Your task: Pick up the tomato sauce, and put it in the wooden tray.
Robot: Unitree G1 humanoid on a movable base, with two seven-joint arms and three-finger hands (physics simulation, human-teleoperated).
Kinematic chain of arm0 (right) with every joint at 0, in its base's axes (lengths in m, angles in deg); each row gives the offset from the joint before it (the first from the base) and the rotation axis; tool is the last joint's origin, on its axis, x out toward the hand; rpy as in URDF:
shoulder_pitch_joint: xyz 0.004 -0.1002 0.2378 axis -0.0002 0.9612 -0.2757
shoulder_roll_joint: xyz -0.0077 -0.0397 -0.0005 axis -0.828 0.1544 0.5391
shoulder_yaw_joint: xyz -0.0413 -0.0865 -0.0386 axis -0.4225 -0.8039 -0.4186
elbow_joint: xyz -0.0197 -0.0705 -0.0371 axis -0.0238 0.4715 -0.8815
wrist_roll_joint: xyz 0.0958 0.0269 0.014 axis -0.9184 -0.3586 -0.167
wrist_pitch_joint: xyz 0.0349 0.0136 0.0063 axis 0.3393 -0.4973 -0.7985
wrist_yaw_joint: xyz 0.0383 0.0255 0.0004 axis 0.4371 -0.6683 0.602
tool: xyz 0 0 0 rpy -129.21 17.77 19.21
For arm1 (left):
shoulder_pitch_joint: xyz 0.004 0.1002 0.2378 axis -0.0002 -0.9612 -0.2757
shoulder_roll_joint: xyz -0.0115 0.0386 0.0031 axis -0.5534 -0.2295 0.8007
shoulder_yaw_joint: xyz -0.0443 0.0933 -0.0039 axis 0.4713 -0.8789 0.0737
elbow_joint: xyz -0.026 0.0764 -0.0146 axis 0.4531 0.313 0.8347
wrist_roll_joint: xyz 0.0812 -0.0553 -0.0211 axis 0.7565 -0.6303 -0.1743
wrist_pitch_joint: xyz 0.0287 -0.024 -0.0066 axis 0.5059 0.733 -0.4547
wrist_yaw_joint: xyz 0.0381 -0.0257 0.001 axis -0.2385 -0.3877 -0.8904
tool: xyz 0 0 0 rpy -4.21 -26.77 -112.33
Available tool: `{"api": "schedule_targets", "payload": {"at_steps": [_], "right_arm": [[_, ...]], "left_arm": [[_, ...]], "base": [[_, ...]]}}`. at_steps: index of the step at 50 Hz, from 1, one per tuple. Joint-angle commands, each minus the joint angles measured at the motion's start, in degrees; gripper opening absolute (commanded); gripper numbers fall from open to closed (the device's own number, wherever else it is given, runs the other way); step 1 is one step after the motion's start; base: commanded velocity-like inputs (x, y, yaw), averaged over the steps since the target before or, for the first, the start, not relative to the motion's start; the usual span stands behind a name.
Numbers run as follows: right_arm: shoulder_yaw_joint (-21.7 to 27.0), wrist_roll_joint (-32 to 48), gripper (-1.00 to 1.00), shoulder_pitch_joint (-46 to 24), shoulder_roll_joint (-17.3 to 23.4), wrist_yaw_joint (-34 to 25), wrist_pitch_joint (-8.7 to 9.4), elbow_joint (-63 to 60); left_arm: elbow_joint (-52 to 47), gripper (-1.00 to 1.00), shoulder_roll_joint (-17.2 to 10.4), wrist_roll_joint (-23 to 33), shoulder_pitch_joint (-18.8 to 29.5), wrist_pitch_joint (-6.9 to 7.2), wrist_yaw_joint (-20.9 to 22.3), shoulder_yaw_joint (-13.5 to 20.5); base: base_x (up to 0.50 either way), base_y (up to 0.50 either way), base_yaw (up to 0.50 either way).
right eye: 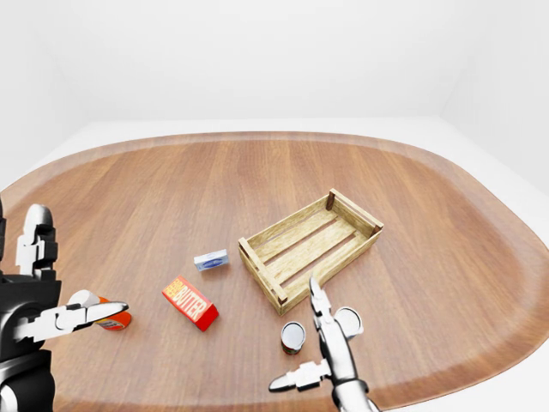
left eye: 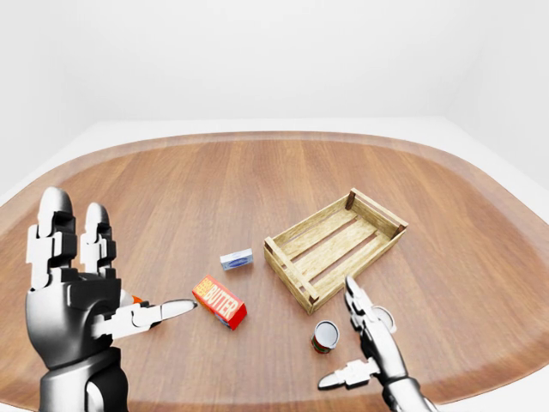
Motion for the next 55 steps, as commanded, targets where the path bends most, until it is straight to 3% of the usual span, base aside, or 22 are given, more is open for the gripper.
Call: {"api": "schedule_targets", "payload": {"at_steps": [1,55], "right_arm": [[0.3,0.2,1.0,-0.7,-0.1,0.0,0.0,1.6],[2.4,1.3,1.0,-4.8,-1.6,-0.5,0.0,9.6]], "left_arm": [[0.0,1.0,0.1,0.1,-0.1,0.0,0.0,-0.1],[-0.2,1.0,0.0,-0.3,0.0,0.0,0.0,0.4]], "base": [[0.0,0.0,0.0],[0.0,0.0,0.0]]}}
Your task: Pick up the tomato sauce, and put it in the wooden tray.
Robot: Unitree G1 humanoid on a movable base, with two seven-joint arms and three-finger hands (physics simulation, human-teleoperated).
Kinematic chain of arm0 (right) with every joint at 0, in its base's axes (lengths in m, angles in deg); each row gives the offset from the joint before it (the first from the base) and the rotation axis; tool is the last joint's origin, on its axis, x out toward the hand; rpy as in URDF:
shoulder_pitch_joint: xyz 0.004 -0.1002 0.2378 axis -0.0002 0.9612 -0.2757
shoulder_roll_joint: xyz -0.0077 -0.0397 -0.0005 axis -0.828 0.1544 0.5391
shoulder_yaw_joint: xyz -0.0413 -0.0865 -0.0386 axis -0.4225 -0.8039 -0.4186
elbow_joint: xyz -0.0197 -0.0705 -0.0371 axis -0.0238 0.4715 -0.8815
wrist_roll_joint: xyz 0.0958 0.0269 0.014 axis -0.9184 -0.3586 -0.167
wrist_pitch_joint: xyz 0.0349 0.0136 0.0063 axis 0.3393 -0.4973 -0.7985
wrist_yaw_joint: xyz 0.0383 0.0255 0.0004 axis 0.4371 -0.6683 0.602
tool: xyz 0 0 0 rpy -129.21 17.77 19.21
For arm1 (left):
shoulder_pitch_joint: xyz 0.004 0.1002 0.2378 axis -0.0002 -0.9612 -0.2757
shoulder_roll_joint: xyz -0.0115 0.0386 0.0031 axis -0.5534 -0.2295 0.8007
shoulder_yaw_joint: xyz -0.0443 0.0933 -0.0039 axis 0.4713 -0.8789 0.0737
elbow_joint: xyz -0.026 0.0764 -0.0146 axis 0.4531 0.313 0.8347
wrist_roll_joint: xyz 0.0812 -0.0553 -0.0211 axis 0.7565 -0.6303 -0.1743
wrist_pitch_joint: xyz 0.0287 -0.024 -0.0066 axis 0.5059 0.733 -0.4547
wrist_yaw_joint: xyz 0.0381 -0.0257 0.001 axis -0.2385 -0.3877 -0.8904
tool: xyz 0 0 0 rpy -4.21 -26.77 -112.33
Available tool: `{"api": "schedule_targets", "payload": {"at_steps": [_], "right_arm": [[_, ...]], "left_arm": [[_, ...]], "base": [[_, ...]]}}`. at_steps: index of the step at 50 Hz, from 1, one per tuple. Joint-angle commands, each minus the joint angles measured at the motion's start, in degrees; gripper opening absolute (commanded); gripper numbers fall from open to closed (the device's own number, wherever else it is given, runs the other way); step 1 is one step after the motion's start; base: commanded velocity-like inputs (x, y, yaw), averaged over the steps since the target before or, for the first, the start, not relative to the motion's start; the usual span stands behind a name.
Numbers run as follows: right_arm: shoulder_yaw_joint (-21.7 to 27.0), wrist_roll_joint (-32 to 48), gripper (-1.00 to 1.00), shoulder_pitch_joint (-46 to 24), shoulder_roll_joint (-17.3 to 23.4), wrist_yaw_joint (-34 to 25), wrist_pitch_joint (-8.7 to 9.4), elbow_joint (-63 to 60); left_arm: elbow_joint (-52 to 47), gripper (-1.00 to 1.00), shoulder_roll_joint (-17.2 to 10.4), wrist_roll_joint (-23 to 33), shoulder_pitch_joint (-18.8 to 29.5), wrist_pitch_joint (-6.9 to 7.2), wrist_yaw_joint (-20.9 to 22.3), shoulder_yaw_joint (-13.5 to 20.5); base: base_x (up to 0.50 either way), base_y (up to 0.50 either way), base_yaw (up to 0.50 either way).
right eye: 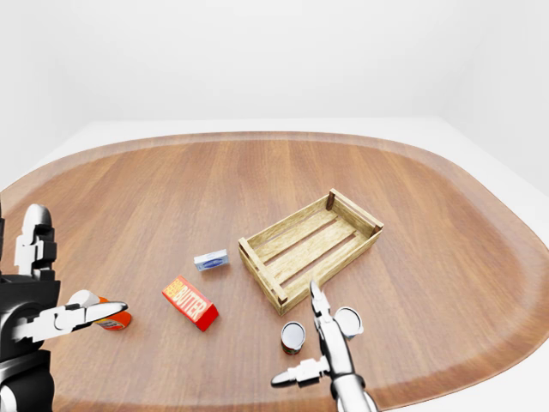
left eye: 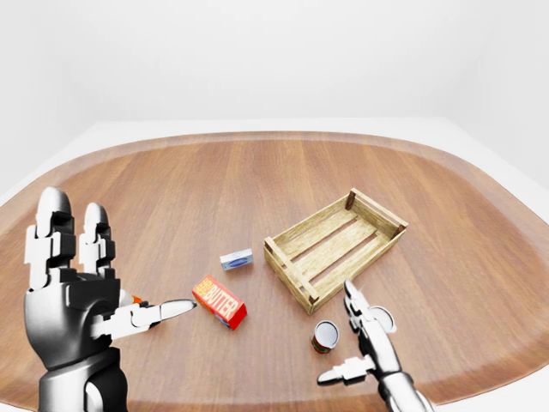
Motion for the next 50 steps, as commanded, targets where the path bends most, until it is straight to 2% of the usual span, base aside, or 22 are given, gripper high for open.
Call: {"api": "schedule_targets", "payload": {"at_steps": [1,50], "right_arm": [[0.4,0.2,1.0,-0.7,-0.2,-0.1,0.0,1.4],[1.0,1.3,1.0,-3.3,-0.8,0.3,0.0,6.4]], "left_arm": [[-0.1,1.0,0.0,-0.1,0.0,0.0,0.0,0.1],[-0.2,1.0,0.0,-0.2,0.0,0.0,0.1,0.4]], "base": [[0.0,0.0,0.0],[0.0,0.0,0.0]]}}
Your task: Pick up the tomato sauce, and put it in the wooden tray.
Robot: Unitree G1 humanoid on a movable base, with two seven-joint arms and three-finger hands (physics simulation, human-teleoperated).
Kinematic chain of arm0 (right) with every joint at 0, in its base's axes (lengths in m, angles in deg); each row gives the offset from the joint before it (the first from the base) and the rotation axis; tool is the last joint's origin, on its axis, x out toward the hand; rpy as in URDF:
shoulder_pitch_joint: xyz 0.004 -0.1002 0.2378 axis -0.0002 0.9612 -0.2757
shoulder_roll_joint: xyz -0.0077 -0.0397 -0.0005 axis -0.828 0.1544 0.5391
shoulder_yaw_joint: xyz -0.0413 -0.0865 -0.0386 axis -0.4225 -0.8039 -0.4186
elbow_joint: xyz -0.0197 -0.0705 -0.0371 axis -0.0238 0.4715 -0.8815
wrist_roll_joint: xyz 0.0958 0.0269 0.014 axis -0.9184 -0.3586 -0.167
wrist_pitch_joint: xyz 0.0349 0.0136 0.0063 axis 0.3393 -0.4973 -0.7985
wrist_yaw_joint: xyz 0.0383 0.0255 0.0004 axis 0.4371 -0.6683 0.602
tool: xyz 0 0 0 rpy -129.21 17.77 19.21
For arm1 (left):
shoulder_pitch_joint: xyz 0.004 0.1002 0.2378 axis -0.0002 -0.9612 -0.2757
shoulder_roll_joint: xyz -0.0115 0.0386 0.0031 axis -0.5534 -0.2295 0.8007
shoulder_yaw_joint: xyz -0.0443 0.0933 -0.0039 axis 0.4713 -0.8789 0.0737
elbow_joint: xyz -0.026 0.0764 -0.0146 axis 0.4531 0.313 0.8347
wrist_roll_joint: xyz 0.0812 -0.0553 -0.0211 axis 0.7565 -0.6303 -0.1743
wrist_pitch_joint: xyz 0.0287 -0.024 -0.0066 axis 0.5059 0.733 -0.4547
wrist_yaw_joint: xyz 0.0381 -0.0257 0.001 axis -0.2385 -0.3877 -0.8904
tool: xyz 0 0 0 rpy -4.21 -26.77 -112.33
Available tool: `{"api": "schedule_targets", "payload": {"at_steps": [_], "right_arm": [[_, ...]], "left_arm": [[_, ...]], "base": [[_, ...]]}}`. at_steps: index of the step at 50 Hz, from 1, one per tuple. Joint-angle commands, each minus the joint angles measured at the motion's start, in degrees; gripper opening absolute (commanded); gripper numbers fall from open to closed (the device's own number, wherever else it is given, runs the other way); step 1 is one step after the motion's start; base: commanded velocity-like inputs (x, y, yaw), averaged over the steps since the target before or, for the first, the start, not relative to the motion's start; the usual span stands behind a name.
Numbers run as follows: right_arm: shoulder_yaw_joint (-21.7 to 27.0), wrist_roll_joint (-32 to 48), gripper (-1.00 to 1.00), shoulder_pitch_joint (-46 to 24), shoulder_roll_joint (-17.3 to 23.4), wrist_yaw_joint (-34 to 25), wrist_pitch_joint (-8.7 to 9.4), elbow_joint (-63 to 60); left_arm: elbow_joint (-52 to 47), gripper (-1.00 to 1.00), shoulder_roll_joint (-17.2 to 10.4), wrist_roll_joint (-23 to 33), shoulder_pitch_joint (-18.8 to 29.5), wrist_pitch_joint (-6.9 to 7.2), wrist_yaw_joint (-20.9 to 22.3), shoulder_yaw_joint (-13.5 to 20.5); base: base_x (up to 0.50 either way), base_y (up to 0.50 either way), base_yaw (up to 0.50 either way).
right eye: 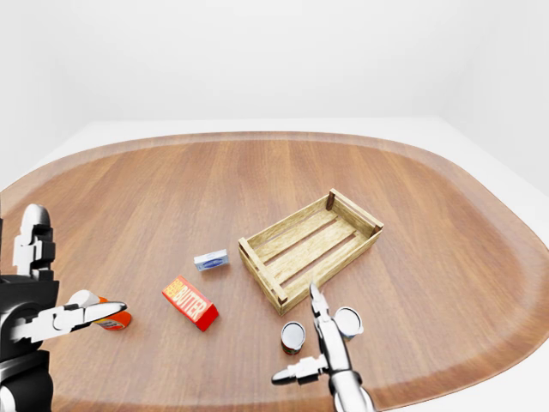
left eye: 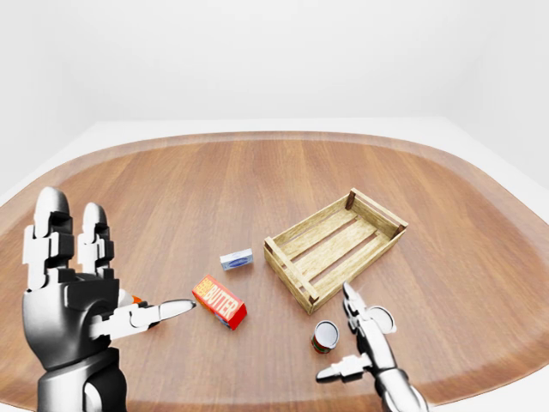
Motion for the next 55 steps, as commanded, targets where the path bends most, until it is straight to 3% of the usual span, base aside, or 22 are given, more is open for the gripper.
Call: {"api": "schedule_targets", "payload": {"at_steps": [1,55], "right_arm": [[0.0,0.2,1.0,-0.3,-0.1,0.1,0.0,0.8],[0.7,1.0,1.0,-2.9,-0.3,0.7,0.0,6.7]], "left_arm": [[0.0,1.0,0.0,0.0,0.0,0.0,0.0,0.1],[-0.2,1.0,0.1,-0.2,0.0,0.0,0.1,0.4]], "base": [[0.0,0.0,0.0],[0.0,0.0,0.0]]}}
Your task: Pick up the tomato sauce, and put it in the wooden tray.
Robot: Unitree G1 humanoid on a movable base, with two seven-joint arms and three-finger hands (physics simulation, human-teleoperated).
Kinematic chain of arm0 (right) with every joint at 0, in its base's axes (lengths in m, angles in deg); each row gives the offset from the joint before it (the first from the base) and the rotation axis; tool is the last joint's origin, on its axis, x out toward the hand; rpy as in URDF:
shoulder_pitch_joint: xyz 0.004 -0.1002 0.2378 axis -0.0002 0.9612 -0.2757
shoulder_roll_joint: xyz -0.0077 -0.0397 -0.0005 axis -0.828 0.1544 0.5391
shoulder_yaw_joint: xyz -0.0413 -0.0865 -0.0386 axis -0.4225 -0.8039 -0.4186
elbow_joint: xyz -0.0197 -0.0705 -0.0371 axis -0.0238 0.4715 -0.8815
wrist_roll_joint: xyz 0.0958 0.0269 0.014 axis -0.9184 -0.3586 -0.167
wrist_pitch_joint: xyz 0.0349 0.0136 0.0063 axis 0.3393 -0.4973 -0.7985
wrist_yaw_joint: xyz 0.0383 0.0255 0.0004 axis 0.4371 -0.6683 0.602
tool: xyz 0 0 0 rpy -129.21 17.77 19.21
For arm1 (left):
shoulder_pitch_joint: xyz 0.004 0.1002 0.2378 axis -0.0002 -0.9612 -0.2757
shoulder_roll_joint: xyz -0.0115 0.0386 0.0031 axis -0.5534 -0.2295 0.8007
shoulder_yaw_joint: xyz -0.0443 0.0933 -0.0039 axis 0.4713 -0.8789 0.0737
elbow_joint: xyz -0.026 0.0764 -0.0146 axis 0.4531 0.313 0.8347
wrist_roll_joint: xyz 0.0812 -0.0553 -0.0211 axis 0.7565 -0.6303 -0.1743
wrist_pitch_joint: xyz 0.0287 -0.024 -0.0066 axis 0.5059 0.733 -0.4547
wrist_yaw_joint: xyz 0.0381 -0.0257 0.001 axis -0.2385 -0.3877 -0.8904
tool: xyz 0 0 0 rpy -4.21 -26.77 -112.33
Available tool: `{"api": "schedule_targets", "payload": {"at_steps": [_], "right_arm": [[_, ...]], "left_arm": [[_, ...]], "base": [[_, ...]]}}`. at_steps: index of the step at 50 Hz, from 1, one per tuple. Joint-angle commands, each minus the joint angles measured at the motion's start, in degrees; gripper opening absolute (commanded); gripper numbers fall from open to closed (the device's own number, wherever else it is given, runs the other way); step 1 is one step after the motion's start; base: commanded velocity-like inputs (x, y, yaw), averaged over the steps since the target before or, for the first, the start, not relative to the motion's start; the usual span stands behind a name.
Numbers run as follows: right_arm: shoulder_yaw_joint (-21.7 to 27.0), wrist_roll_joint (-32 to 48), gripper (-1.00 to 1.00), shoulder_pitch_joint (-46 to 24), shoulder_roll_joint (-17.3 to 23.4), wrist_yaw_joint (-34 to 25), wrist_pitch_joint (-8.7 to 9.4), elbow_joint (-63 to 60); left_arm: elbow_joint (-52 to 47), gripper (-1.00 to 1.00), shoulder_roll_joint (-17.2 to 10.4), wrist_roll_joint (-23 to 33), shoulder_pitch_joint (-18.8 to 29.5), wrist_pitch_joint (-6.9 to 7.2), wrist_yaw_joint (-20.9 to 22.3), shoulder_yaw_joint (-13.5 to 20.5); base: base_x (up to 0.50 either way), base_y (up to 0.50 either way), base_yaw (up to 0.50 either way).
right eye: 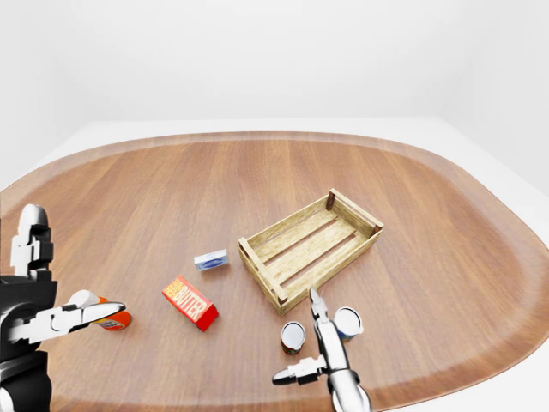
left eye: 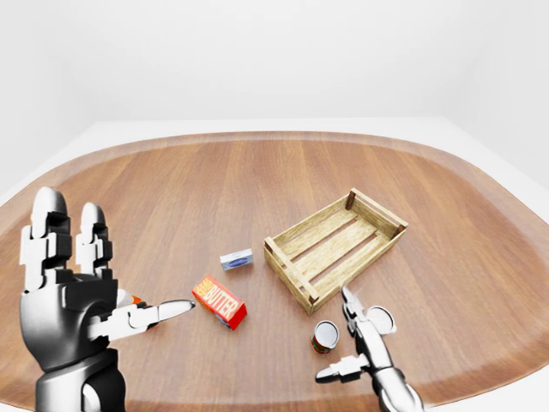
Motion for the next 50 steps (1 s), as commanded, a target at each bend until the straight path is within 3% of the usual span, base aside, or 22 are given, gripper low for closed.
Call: {"api": "schedule_targets", "payload": {"at_steps": [1,50], "right_arm": [[0.2,0.2,1.0,-0.8,-0.1,0.2,0.0,1.6],[-0.1,0.9,1.0,-1.9,-0.2,0.6,0.0,4.7]], "left_arm": [[0.1,1.0,0.0,0.0,0.0,0.0,0.0,0.1],[-0.1,1.0,0.1,0.0,-0.2,0.0,0.1,-0.1]], "base": [[0.0,0.0,0.0],[0.0,0.0,0.0]]}}
